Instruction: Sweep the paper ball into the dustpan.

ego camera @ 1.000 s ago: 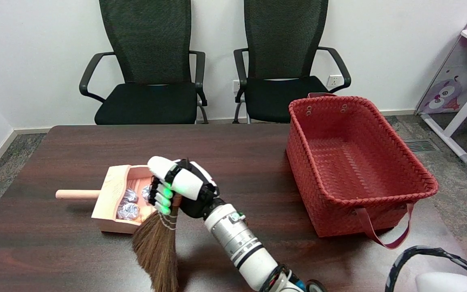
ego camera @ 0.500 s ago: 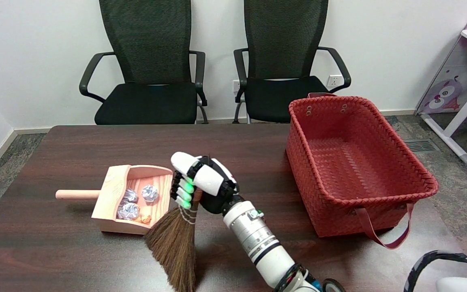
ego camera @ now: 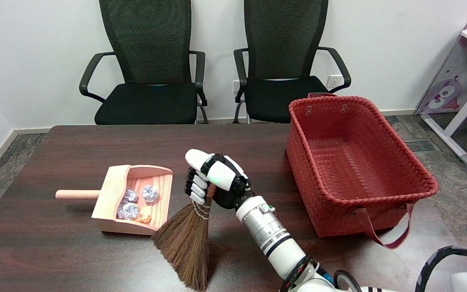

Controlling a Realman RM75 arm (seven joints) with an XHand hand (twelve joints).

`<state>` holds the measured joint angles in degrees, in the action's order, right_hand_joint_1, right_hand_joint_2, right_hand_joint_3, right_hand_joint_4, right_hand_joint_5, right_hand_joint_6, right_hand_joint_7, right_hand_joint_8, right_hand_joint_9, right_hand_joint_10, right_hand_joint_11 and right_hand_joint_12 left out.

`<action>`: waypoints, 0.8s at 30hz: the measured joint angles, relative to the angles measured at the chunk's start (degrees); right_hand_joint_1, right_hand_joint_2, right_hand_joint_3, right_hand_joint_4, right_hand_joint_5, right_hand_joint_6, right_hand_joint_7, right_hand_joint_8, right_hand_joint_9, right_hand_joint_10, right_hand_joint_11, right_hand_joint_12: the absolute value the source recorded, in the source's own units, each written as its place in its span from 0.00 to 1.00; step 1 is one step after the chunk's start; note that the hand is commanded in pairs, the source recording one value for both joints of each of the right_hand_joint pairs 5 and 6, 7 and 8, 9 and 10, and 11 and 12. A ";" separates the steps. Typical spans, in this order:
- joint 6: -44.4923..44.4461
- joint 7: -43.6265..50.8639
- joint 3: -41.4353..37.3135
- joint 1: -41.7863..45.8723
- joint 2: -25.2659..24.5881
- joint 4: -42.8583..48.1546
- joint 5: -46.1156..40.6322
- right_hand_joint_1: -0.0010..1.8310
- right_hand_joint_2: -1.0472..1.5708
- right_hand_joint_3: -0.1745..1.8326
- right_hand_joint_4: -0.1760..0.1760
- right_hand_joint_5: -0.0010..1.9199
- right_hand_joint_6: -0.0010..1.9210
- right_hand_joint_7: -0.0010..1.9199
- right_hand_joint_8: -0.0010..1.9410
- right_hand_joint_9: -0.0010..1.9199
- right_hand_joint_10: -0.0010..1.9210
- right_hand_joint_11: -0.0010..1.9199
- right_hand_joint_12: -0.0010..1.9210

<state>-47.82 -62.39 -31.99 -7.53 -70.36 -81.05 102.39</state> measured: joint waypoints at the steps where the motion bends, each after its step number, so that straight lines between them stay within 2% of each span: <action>1: 0.21 -0.01 -0.08 -0.12 0.22 -0.05 -0.07 0.55 1.00 1.00 0.55 1.00 1.00 1.00 0.99 1.00 1.00 1.00 1.00; 24: 3.08 -0.22 -1.66 -2.89 4.80 -5.08 -0.54 0.57 1.00 0.98 0.53 1.00 1.00 1.00 0.99 1.00 1.00 1.00 1.00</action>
<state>-44.74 -62.61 -33.66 -10.42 -65.56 -86.13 101.85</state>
